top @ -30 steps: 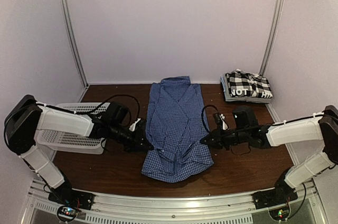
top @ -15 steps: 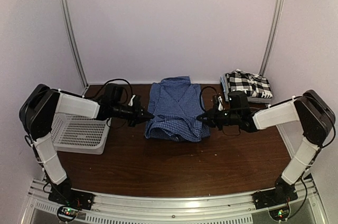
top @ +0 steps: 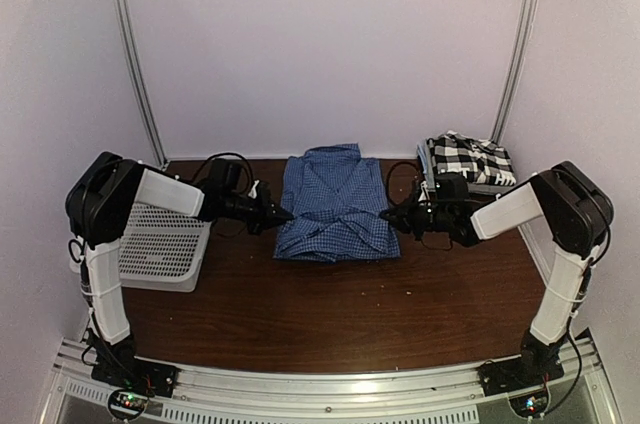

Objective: Fold and stack the long sleeve shirts
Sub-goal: Fold the rectangle-folded shirt at the center of the board.

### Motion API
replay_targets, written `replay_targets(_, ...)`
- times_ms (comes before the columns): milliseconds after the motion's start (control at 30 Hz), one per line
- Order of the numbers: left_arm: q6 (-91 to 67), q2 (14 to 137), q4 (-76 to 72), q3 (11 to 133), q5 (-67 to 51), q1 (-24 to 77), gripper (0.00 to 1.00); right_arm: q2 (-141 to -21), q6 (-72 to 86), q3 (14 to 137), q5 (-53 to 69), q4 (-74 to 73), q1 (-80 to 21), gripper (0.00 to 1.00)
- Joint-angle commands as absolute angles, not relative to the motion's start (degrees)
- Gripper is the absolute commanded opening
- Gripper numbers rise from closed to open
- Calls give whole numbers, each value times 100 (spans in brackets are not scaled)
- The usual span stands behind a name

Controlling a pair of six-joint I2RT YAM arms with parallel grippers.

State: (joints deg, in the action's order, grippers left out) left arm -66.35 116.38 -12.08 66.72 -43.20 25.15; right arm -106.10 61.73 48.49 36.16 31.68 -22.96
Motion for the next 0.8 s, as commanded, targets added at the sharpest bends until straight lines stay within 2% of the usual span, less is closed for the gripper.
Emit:
replay_targets(0, -6588, 11751, -1367, 6908, -4140, 2435, 0, -10727, 6252, 4931, 3478, 3544, -2136, 0)
replay_targets(167, -6550, 11816, -1352, 6943, -4033, 2417, 0, -10923, 6125, 5208, 3607, 3314, -2110, 0)
replay_targets(200, -6510, 11836, -1323, 6977, -4009, 2410, 1, -10959, 6102, 5251, 3633, 3286, -2110, 3)
replay_targets(367, -5961, 11807, -766, 7241, -3712, 2383, 48, -10944, 5701, 5514, 3611, 2731, -2094, 39)
replay_targets(433, -5717, 11670, -577, 7268, -3578, 2353, 56, -10809, 5403, 5593, 3442, 2361, -2092, 51)
replay_targets(600, -5140, 11281, -88, 7264, -3296, 2320, 63, -10447, 4586, 5786, 3076, 1452, -2094, 67)
replay_targets(667, -4929, 11123, 156, 7241, -3210, 2320, 64, -10321, 4286, 5824, 2982, 1035, -2100, 70)
replay_targets(767, -4671, 10889, 355, 7075, -3178, 2327, 62, -10130, 3891, 5826, 2889, 578, -2125, 70)
